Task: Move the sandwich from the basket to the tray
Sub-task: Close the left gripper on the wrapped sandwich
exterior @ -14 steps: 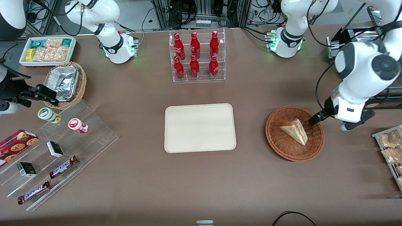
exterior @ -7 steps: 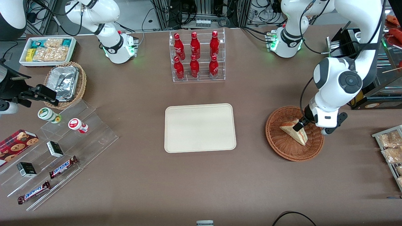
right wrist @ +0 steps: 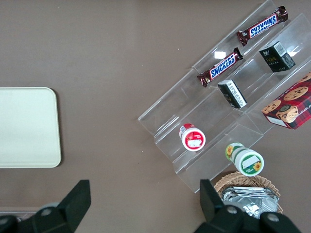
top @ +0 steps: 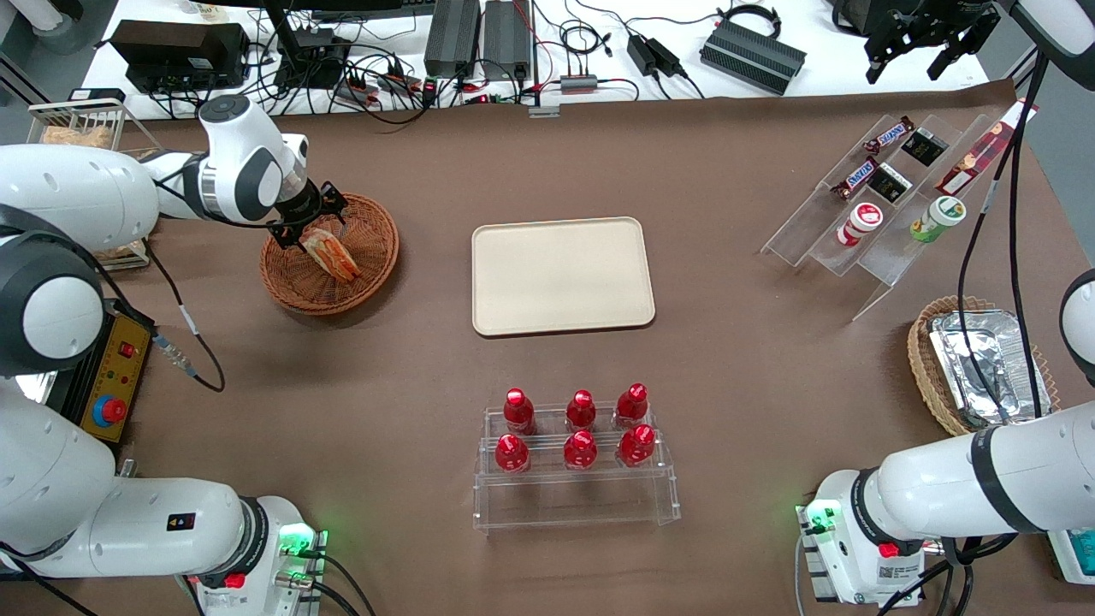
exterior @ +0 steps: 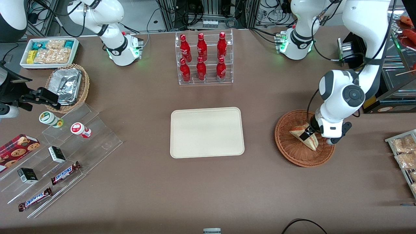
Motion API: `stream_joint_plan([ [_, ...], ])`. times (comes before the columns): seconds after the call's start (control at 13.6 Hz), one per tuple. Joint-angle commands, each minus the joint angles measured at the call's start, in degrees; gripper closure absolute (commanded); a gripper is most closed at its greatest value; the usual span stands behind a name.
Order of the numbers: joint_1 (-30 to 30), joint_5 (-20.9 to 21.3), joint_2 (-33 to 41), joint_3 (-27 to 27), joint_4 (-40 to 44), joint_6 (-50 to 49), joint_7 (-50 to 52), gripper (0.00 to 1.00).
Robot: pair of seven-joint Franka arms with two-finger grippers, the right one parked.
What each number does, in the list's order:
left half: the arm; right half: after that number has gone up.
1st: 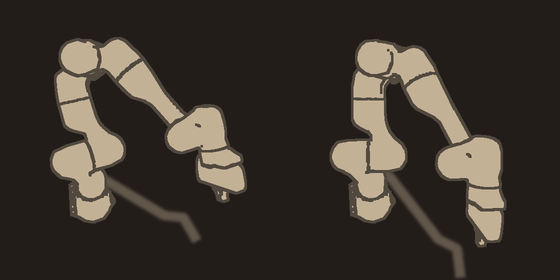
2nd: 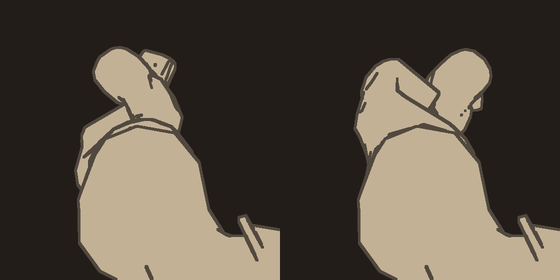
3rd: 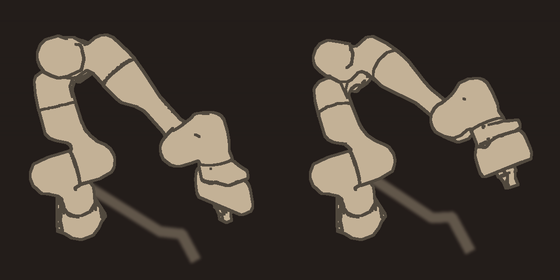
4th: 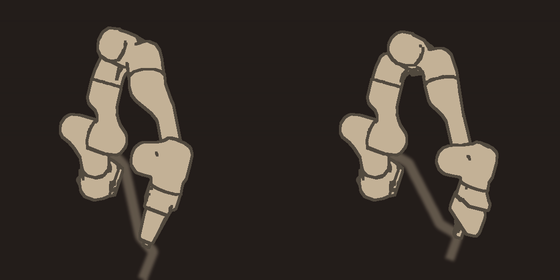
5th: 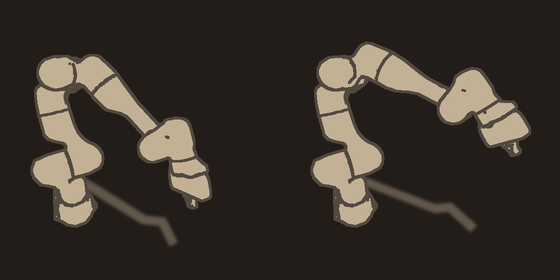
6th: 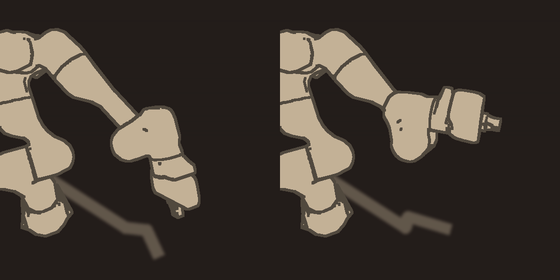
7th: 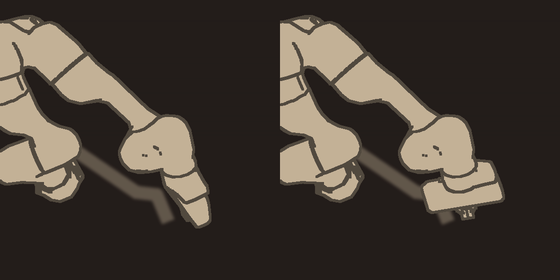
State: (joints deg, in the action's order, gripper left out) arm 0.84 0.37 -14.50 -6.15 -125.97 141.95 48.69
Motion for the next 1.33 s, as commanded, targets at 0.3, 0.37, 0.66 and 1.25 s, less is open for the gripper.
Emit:
stream_joint_plan([
  [0.3,0.0,0.8,-2.6,0.1,-0.5,2.9,1.3,0.67],
  [0.37,0.0,0.8,-2.3,0.2,-0.5,2.6,1.2,0.84],
  [0.66,0.3,3.6,0.9,0.2,1.7,-3.1,1.1,1.0],
  [1.25,10.4,7.0,-1.6,-0.6,28.6,-30.1,1.6,1.0],
])
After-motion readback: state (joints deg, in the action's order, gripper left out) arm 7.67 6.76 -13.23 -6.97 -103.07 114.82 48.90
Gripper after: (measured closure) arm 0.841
